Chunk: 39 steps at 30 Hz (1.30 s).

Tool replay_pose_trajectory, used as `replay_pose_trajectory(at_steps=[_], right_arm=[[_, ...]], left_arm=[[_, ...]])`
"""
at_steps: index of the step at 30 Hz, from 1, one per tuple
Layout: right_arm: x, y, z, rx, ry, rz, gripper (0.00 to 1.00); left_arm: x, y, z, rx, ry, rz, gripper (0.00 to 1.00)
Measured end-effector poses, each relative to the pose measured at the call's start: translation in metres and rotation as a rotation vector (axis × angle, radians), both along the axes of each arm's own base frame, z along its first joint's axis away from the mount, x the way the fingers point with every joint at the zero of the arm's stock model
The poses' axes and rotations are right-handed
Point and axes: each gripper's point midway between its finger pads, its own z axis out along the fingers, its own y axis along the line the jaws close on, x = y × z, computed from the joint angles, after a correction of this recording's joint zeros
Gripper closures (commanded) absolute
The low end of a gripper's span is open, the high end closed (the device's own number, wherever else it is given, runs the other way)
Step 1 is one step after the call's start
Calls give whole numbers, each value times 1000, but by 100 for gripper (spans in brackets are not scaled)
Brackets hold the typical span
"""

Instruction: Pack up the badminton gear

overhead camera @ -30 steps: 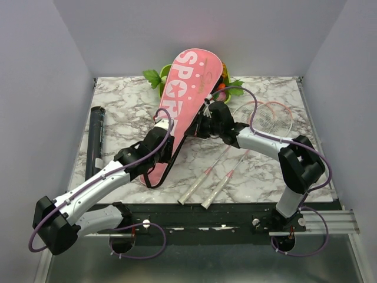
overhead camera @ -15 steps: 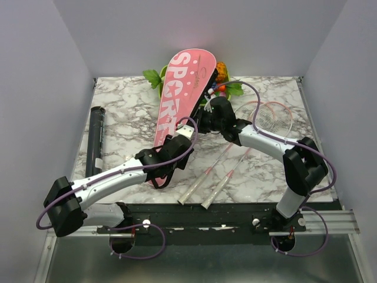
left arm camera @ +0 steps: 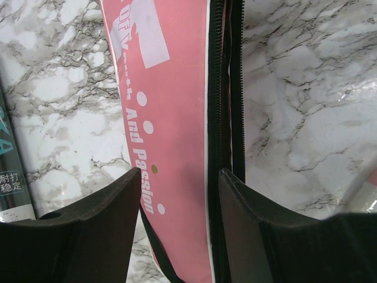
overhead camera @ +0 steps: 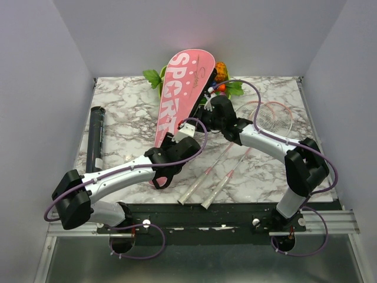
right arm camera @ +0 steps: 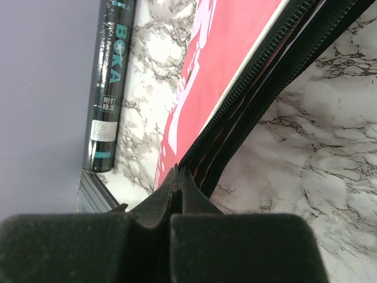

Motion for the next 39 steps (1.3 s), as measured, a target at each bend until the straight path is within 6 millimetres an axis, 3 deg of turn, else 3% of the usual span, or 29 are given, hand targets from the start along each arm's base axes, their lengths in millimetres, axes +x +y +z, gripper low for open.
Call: replay_pose_trajectory(at_steps=[24, 27, 28, 30, 35, 37, 39], right_arm=[[-5, -1, 20, 31, -28, 16, 99], [-7, -2, 26, 36, -35, 16, 99], [-7, -2, 28, 38, -37, 16, 99], [-8, -2, 30, 42, -42, 16, 99], [-9, -3, 28, 37, -35, 17, 99], [-11, -4, 24, 29, -25, 17, 72], [-12, -8, 18, 9, -9, 14, 54]], left_arm=[[3, 3, -10, 31, -1, 41, 41], [4, 5, -11, 37, -6, 57, 56], [4, 6, -11, 41, -7, 62, 77], [4, 7, -12, 39, -10, 76, 100], [4, 12, -12, 53, -17, 92, 100], [4, 13, -13, 56, -17, 96, 100], [3, 14, -14, 62, -15, 96, 100]])
